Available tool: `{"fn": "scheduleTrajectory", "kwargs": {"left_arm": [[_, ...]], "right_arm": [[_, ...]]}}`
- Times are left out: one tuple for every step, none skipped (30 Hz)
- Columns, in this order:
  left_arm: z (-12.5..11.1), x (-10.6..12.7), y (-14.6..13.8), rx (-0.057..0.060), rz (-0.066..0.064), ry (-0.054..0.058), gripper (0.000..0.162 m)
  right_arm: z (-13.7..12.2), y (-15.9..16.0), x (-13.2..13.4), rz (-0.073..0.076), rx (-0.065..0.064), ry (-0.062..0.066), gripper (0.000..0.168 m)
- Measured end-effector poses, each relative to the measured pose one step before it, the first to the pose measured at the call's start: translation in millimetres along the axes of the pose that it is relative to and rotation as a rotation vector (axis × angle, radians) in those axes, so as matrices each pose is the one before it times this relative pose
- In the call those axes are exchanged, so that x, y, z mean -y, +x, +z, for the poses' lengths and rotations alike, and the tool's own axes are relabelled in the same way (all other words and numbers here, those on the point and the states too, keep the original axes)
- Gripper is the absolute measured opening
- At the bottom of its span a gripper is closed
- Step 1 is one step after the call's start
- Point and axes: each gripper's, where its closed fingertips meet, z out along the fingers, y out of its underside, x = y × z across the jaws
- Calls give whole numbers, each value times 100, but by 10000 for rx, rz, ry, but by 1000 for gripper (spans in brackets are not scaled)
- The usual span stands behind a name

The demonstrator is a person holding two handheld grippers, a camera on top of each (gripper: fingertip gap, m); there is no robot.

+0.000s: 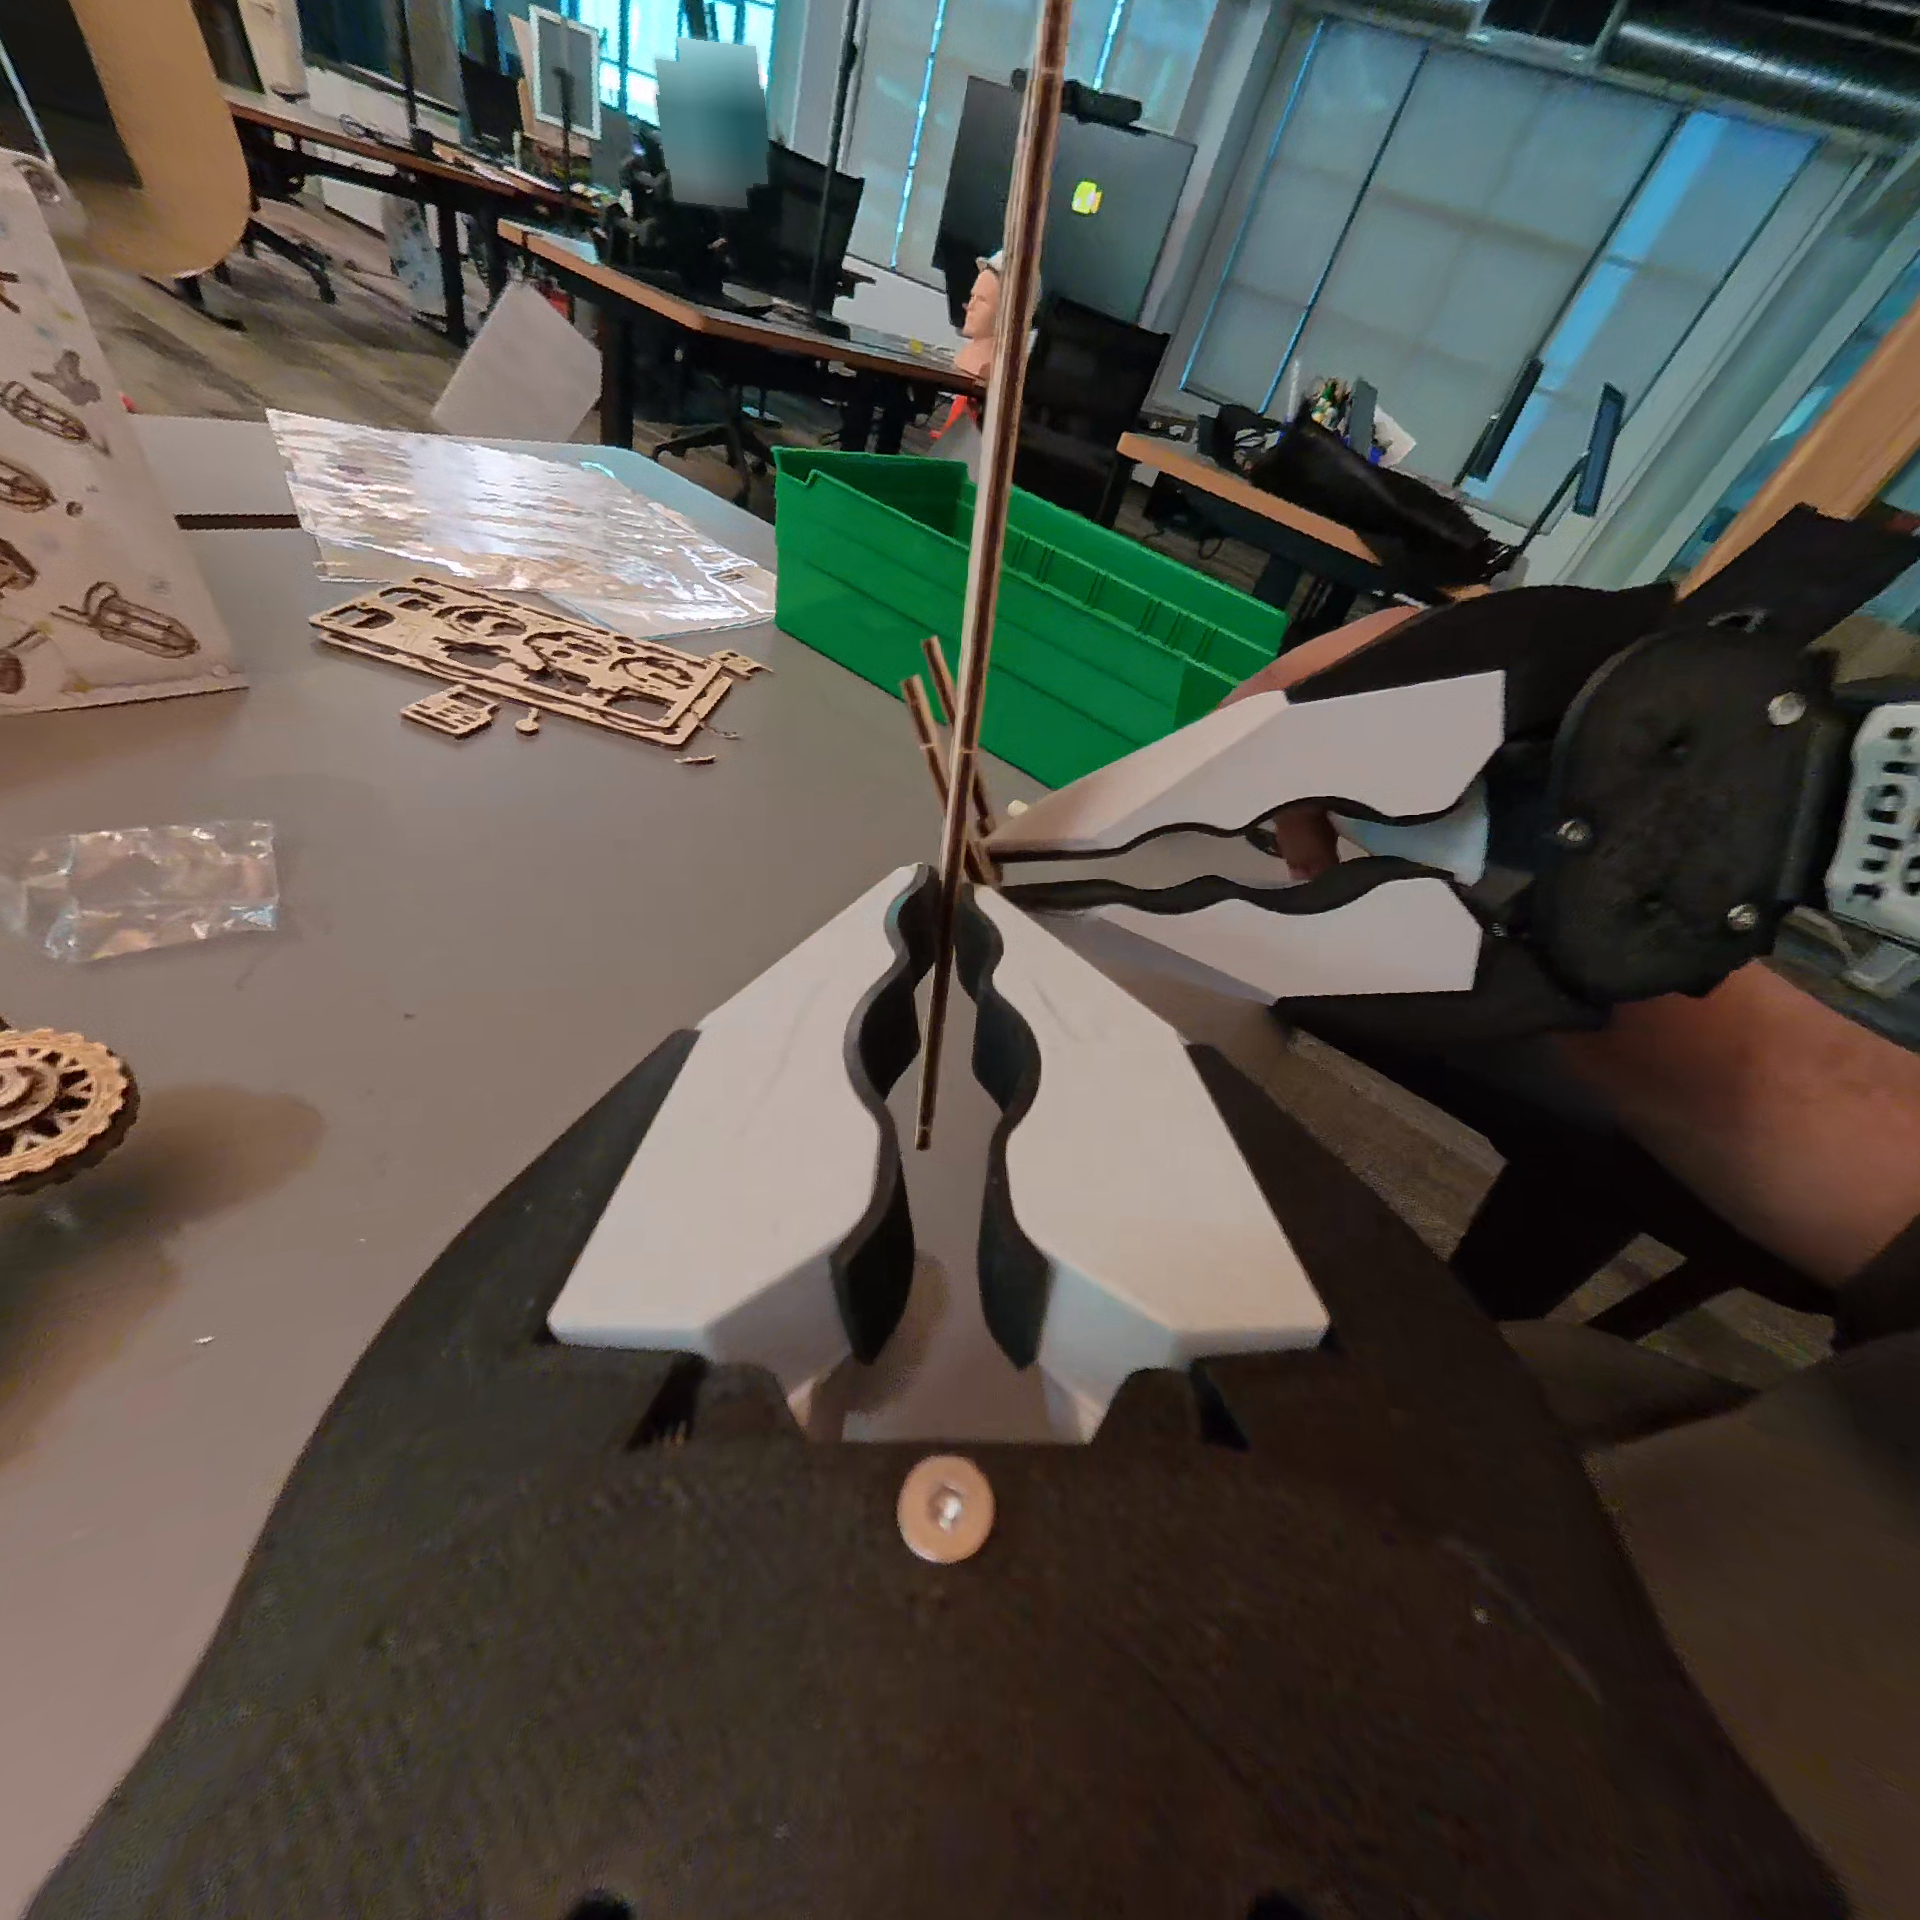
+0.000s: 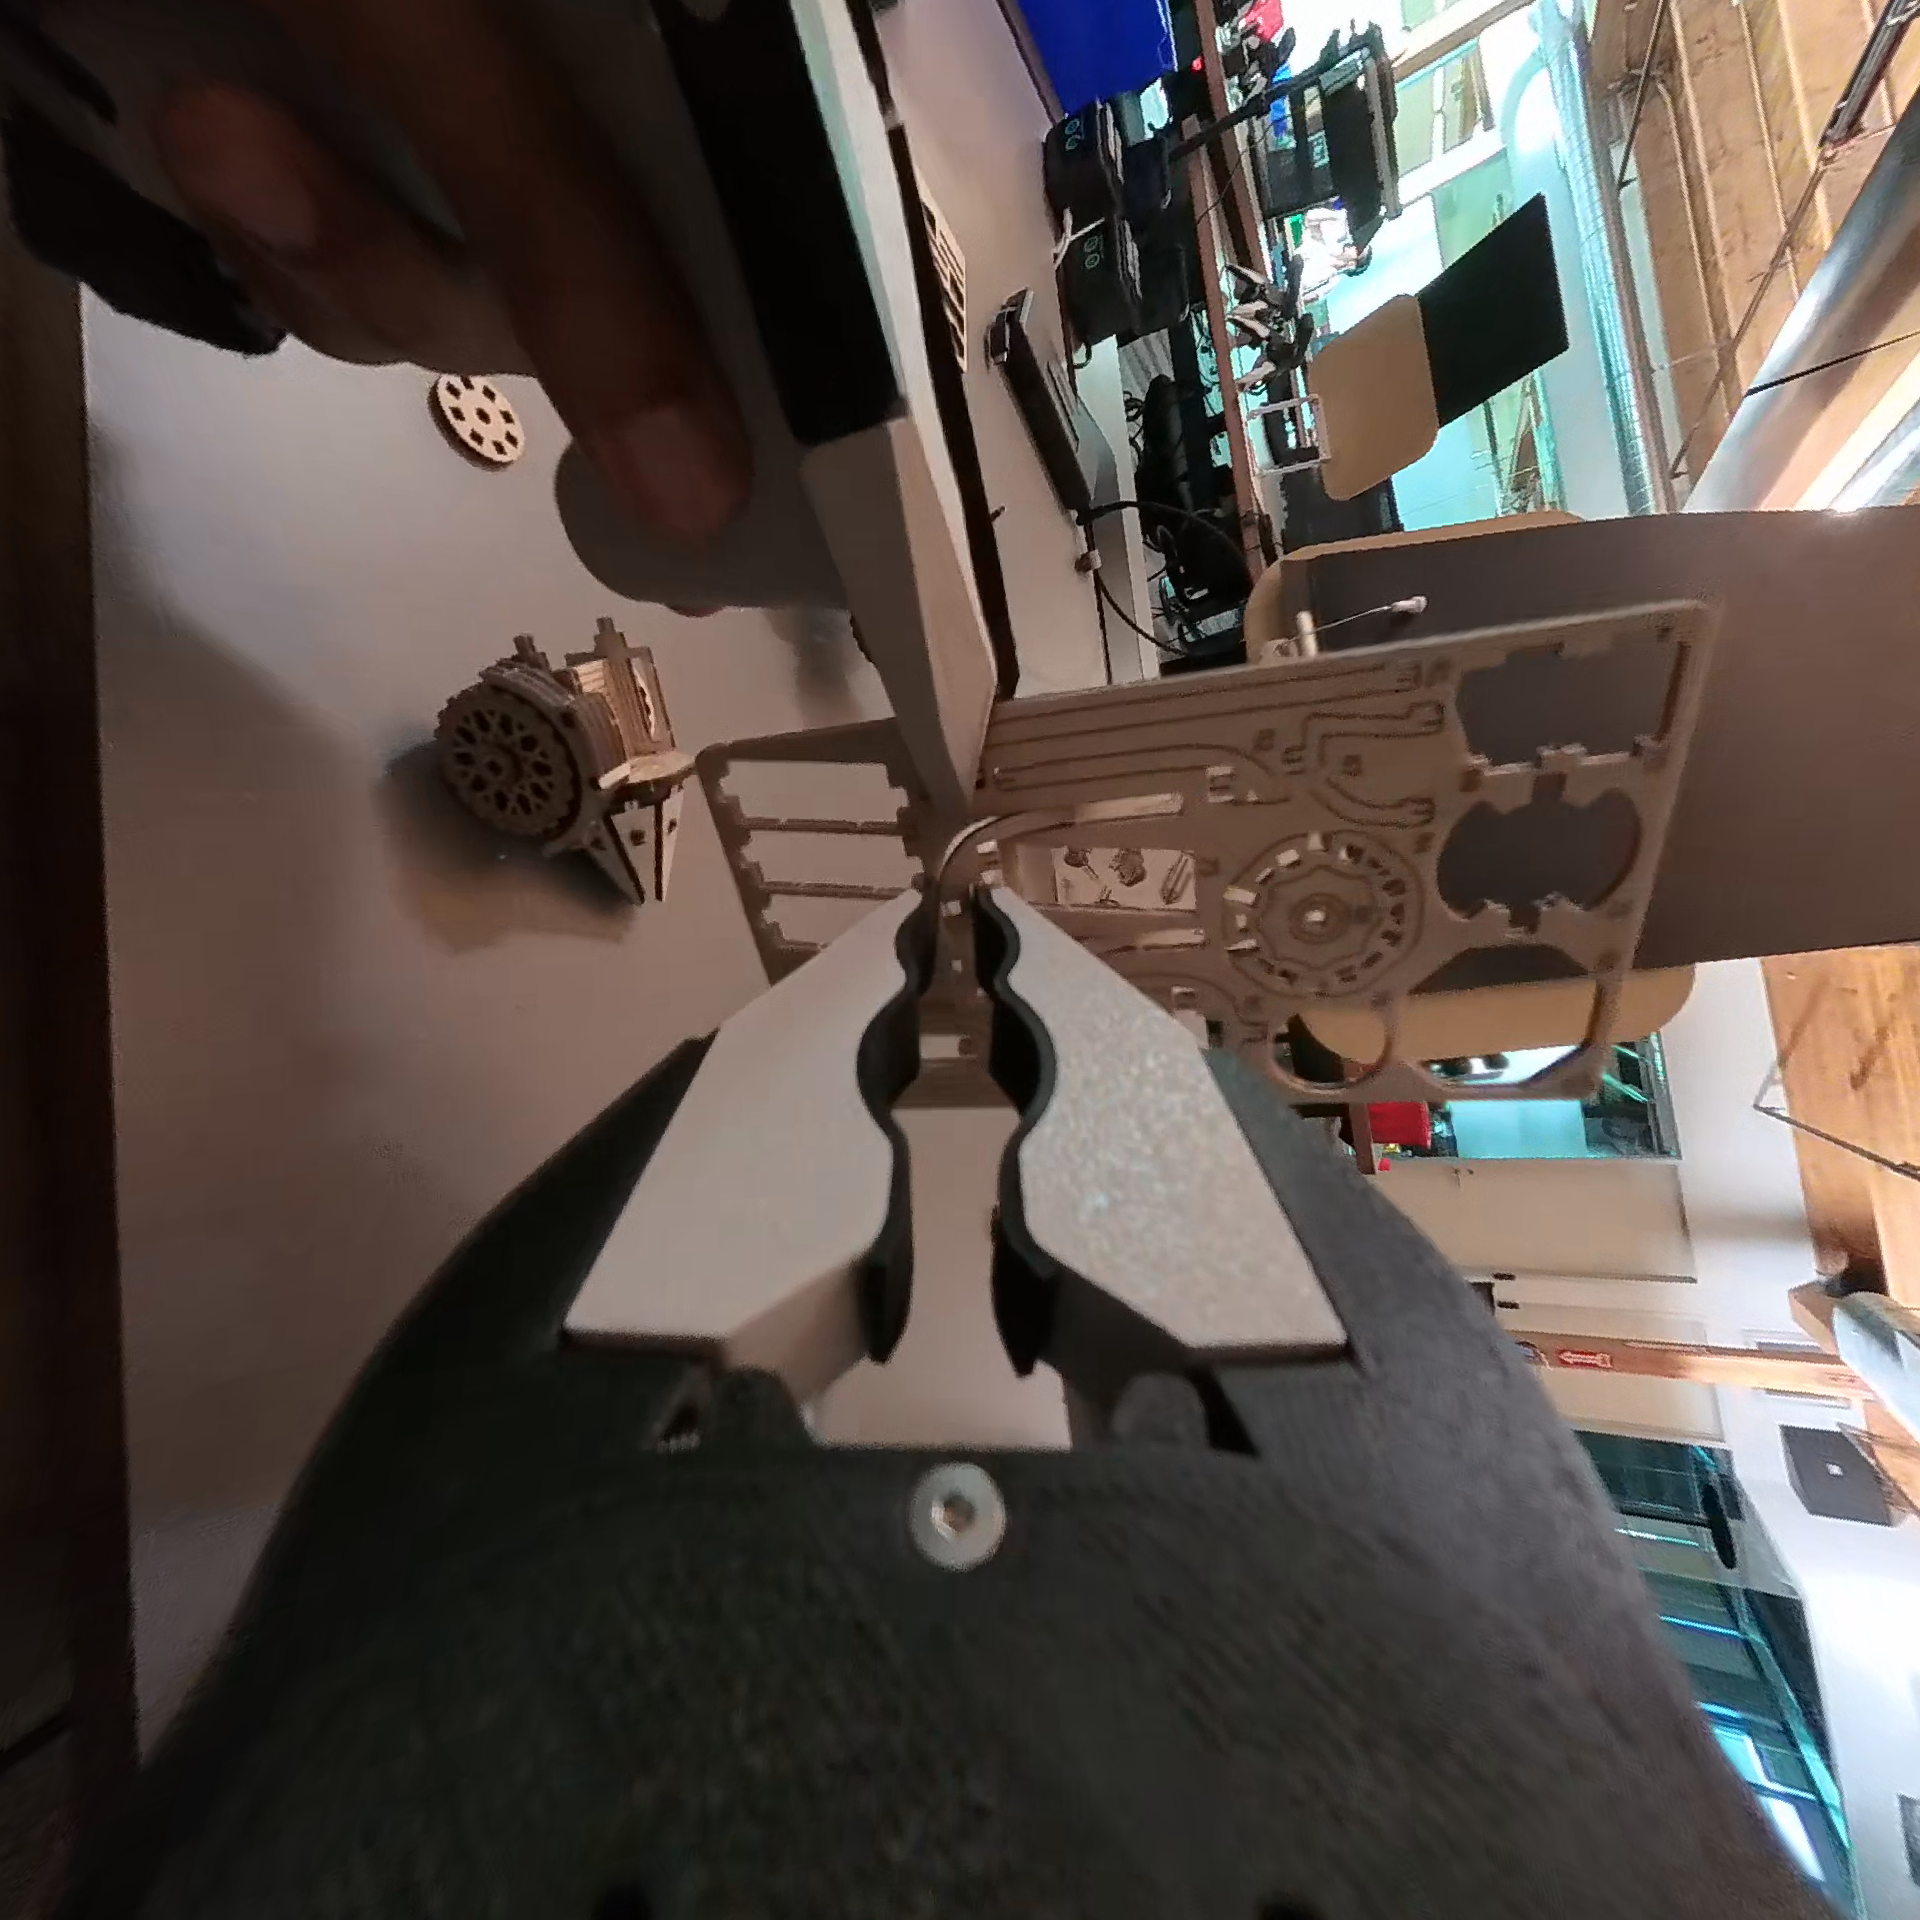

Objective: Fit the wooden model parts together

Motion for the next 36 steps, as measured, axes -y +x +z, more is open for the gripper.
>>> {"fn": "scheduleTrajectory", "kwargs": {"left_arm": [[-23,-52,-172,105,76,0,0],[-17,59,11,-31,-42,49,0],[-11,36,10,-42,-120,22,0],[-6,40,7,-35,-102,28,0],[-11,10,1,-16,-53,26,0],[-1,-9,-67,38,-21,10,0],[13,-18,-51,21,-10,2,0],[5,9,-7,-11,-45,9,0],[-7,28,-39,-10,-91,24,0],[-24,24,-2,-44,-123,29,0],[-17,33,-14,-48,-126,28,0],[-21,30,-97,-8,-143,38,0],[-23,-49,-304,100,-129,-20,0],[-57,-174,-384,86,63,-80,0],[-118,36,-198,-34,-53,75,0],[-164,338,82,-229,-333,207,0],[-119,407,14,-148,-461,204,0],[-68,247,2,-85,-246,124,0],[-6,-33,-85,28,-18,-5,0],[44,-189,-97,77,88,-78,0],[65,-175,10,30,75,-66,0],[89,-96,133,-30,8,-29,0],[86,-24,212,-51,-35,-3,0],[81,-40,210,-41,-22,-13,0],[75,-72,198,-26,4,-26,0],[62,-61,167,-24,-6,-14,0],[51,-33,210,-71,-49,3,0],[56,-52,220,-97,-77,-13,0],[77,-90,217,-91,-52,-31,0],[68,-104,122,-27,-1,-36,0],[22,-32,-25,45,45,3,0],[-24,27,11,-19,40,9,0],[-31,3,-56,17,4,-33,0],[3,-91,-81,63,79,-85,0],[24,-85,-87,88,179,-45,0],[29,-58,-36,74,197,-28,0]], "right_arm": [[-44,-4,47,-21,2,-2,4],[-30,50,36,3,-14,7,4],[-45,43,44,33,12,12,4],[-52,52,27,48,19,14,4],[-53,63,32,37,8,21,4],[-55,42,27,4,-7,29,4],[-51,57,21,-14,-24,24,4],[-36,44,19,21,-13,15,4],[-15,60,26,67,-7,26,4],[-27,55,37,91,6,38,4],[-84,117,74,88,-10,79,4],[-167,196,133,101,-45,117,2],[-252,353,215,119,-125,162,0],[-373,604,293,127,-206,215,0],[-385,447,299,231,6,195,0],[-351,504,215,349,8,110,0],[-286,488,231,328,-53,136,0],[-204,296,205,242,-39,162,0],[-55,31,72,125,12,109,0],[110,-113,-133,-24,3,-16,0],[226,-239,-309,-156,-2,-136,6],[289,-391,-346,-248,36,-201,10],[316,-493,-303,-299,70,-217,12],[283,-454,-237,-322,39,-218,15],[262,-329,-170,-321,-24,-215,17],[223,-217,-117,-303,-72,-196,18],[154,-57,-71,-257,-131,-164,19],[131,66,-74,-203,-182,-150,18],[101,89,-109,-179,-158,-158,16],[85,-15,-119,-183,-78,-149,13],[29,-114,-33,-172,-9,-91,11],[-11,-155,86,-136,28,-14,5],[19,-38,23,-81,-25,-37,5],[51,-97,-51,-2,67,-68,5],[39,-63,-43,100,92,-50,4],[-9,-38,-38,150,108,-6,4]]}}
